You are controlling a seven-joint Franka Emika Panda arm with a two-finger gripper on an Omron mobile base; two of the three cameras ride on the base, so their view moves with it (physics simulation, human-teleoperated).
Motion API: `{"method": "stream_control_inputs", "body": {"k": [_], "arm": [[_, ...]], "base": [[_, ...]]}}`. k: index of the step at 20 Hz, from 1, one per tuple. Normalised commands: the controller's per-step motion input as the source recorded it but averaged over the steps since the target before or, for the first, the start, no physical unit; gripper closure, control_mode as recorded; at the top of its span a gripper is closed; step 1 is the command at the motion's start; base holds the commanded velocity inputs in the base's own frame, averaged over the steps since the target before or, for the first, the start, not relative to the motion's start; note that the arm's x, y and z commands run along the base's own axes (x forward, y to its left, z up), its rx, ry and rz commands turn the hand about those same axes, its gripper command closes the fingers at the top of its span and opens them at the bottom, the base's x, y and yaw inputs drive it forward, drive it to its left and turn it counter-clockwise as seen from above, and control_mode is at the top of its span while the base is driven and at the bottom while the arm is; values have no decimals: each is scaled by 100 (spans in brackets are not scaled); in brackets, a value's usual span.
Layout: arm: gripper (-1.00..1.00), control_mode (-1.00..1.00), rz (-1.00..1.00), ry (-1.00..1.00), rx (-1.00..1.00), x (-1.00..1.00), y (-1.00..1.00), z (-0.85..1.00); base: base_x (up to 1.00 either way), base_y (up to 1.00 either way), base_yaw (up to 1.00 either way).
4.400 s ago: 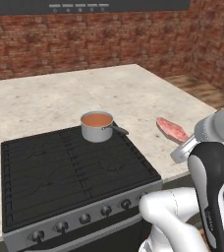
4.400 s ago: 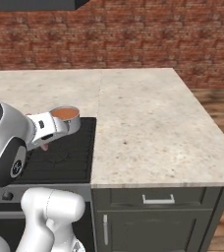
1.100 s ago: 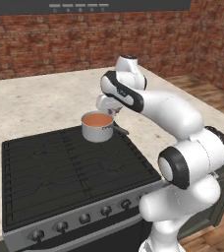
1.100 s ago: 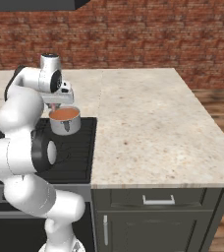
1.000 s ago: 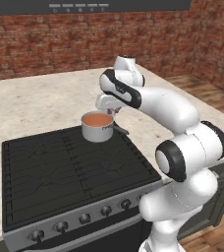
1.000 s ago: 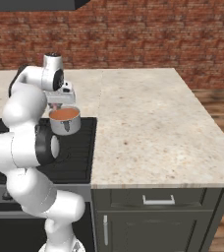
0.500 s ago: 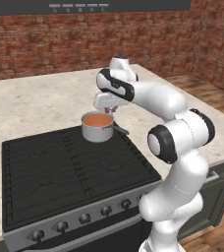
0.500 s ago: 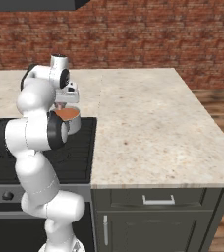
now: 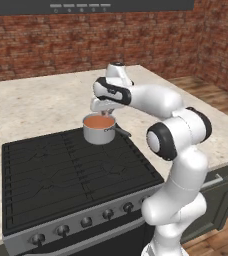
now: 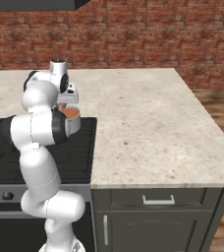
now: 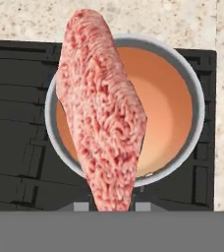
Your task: Retrieve the steak from the fridge and place it on the saucepan with marinade on the stove.
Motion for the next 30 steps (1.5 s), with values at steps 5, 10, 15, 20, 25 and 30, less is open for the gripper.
{"method": "stream_control_inputs", "body": {"k": [5,10,15,20,25,30], "arm": [[100,-100,-5,0,0,51,26,-17],[100,-100,-4,0,0,39,16,-10],[100,-100,-1,0,0,2,0,-16],[100,-100,0,0,0,-20,-9,-18],[100,-100,0,-1,0,-32,-14,-8],[100,-100,0,3,0,0,0,-1]], "base": [[0,0,0],[0,0,0],[0,0,0],[0,0,0],[0,0,0],[0,0,0]]}}
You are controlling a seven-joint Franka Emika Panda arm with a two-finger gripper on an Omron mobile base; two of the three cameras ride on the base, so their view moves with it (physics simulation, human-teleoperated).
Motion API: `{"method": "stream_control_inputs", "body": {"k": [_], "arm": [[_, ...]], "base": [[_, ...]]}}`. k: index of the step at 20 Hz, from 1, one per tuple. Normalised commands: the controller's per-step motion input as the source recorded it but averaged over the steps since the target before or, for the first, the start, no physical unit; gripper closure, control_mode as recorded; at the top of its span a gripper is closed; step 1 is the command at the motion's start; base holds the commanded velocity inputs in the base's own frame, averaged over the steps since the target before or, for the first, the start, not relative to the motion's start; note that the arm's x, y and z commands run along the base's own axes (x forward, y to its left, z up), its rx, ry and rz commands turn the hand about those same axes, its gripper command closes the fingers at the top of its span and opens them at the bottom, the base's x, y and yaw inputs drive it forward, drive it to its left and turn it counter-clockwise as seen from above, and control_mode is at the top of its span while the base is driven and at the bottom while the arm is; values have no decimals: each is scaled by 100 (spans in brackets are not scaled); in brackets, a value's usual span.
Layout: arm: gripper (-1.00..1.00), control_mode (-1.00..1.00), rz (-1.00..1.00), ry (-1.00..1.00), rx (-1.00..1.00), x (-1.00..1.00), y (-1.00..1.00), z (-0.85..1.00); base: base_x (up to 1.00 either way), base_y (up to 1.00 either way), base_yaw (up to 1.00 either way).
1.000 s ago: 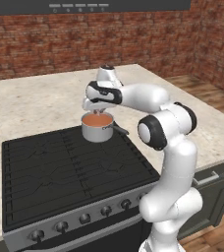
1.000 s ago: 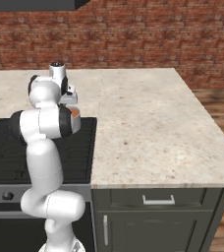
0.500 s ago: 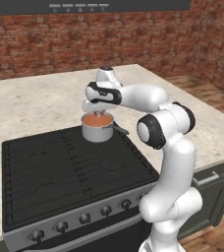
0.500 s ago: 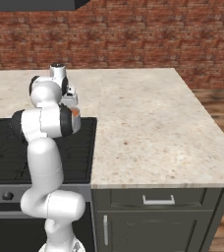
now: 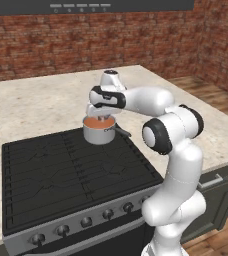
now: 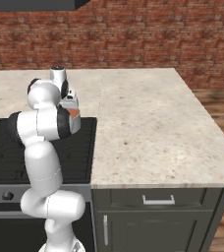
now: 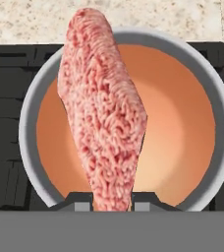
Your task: Retrieve the steak from the fridge and place it on the saucepan with marinade on the stove.
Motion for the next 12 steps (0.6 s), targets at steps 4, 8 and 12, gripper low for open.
{"method": "stream_control_inputs", "body": {"k": [4,8,12], "arm": [[100,-100,0,0,0,0,0,-21],[100,-100,0,0,0,2,0,-16],[100,-100,0,0,0,5,0,-9]], "base": [[0,0,0],[0,0,0],[0,0,0]]}}
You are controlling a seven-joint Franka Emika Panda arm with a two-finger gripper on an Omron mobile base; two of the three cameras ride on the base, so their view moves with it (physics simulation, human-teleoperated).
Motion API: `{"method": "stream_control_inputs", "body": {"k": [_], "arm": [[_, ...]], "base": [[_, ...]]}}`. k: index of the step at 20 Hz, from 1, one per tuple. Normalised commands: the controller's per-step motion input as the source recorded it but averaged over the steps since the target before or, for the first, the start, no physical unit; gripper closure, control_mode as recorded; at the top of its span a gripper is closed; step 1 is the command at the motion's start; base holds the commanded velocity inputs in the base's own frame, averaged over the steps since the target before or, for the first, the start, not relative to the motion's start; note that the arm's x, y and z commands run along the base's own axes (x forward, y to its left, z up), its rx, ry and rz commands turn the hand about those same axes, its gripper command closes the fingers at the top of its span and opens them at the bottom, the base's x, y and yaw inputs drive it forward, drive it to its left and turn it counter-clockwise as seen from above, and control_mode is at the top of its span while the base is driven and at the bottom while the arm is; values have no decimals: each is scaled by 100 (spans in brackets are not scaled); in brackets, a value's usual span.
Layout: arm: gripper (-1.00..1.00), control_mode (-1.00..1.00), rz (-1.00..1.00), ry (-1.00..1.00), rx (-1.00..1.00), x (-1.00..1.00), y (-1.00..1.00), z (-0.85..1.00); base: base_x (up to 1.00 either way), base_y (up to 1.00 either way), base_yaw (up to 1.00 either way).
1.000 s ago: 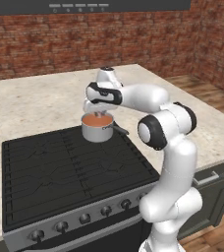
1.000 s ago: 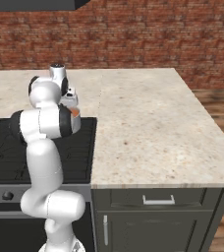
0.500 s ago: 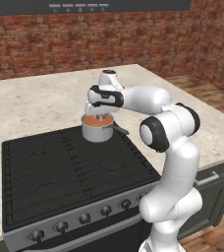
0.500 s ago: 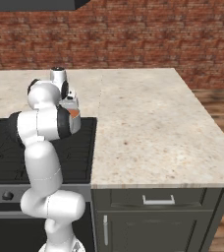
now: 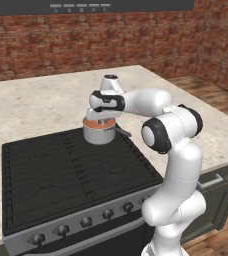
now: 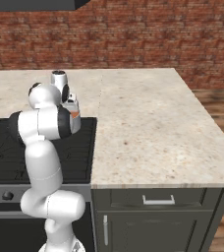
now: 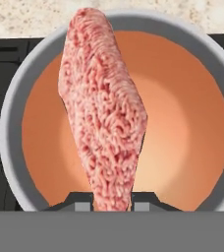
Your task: Retrieve the steak from the fridge and place it on the saucepan with marinade on the stove.
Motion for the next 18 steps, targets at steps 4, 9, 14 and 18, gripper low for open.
{"method": "stream_control_inputs", "body": {"k": [4,9,14,18], "arm": [[100,-100,0,0,0,3,0,-7],[100,-100,0,0,0,0,0,-6],[100,-100,0,0,0,0,0,-16],[100,-100,0,0,0,0,0,-29]], "base": [[0,0,0],[0,0,0],[0,0,0],[0,0,0]]}}
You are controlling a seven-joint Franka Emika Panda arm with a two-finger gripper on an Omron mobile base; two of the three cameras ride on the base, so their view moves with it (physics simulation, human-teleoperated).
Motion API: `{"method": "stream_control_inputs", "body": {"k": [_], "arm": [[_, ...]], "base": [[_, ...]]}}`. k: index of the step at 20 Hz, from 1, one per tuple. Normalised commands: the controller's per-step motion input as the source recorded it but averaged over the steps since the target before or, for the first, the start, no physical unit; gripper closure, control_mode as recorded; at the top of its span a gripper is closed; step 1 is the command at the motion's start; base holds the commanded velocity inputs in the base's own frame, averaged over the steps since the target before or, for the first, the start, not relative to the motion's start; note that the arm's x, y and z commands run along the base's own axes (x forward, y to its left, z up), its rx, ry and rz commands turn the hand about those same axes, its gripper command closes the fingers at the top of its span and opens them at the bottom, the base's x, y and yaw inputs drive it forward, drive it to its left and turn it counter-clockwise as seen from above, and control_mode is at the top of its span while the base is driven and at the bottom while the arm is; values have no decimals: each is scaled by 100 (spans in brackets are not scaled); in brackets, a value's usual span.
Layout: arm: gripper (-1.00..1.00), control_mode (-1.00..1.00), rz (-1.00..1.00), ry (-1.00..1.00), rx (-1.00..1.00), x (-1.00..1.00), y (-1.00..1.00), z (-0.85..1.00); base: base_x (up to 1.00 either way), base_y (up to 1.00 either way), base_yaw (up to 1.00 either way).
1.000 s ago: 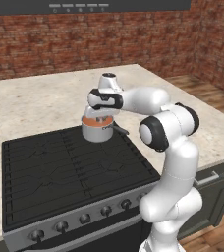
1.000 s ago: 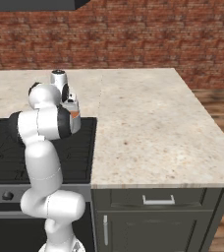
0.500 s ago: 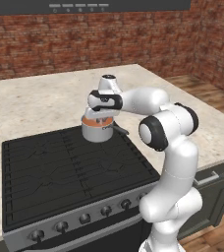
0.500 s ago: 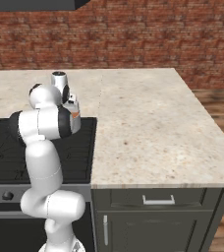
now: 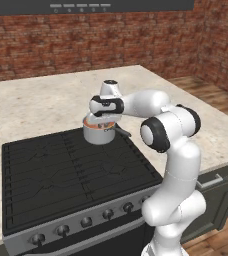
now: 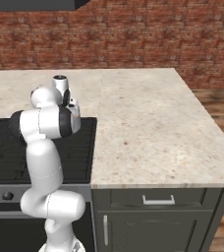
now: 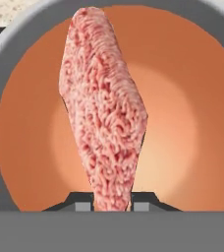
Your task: Retrieve the steak from the fridge and place it on the saucepan with marinade on the stove.
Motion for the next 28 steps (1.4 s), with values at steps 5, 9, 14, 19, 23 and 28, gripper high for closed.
{"method": "stream_control_inputs", "body": {"k": [5,9,14,19,23,28], "arm": [[100,-100,0,0,0,0,0,-26],[100,-100,0,0,0,0,0,-10],[-100,-100,0,1,0,0,0,0],[-100,-100,0,0,0,0,0,10],[-100,-100,-3,0,0,0,0,29],[-100,-100,-7,0,0,0,0,44]], "base": [[0,0,0],[0,0,0],[0,0,0],[0,0,0],[0,0,0],[0,0,0]]}}
